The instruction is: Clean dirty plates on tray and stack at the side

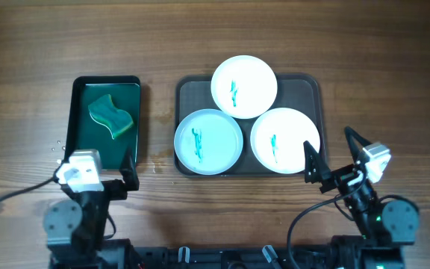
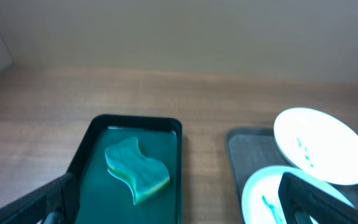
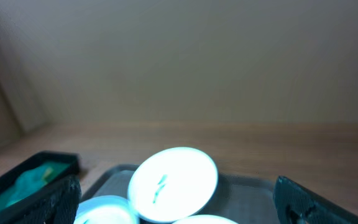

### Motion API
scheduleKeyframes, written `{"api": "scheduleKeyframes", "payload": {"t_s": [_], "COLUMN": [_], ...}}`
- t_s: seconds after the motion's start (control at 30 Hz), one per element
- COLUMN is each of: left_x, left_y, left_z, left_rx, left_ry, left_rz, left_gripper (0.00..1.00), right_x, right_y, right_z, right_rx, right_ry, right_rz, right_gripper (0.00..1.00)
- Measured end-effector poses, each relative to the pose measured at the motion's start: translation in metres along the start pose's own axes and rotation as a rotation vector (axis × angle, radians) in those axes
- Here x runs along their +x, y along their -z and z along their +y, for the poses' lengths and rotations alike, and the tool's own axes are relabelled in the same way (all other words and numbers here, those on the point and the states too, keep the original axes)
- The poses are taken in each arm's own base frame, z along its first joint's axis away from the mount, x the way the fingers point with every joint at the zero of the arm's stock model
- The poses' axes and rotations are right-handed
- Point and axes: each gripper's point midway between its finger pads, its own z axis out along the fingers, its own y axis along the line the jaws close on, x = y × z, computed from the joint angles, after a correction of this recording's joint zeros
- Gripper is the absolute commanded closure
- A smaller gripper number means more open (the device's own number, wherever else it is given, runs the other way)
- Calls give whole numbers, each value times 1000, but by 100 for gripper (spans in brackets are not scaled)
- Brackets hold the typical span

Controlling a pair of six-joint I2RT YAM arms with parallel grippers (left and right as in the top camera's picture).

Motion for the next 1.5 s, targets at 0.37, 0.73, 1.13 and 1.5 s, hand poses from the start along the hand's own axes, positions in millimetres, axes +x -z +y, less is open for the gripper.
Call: {"api": "scheduleKeyframes", "payload": {"t_s": [0.37, 0.73, 1.13, 1.5], "left_x": [-60, -29, 19, 17], "left_y": [25, -13, -73, -93], "left_z": [-19, -32, -33, 3], "left_rx": [61, 113, 122, -176], "left_ry": [23, 109, 156, 289], "left_rz": [320, 903, 1130, 1063], "left_gripper": [0, 0, 0, 0], "right_x": [-33, 13, 98, 168], "right_y": [-22, -72, -101, -112], "right_z": [26, 8, 48, 92], "right_rx": [-94, -98, -153, 105], "right_ry": [-209, -461, -439, -274], "right_rz": [426, 939, 1222, 1338], "right_gripper": [0, 0, 20, 48]}}
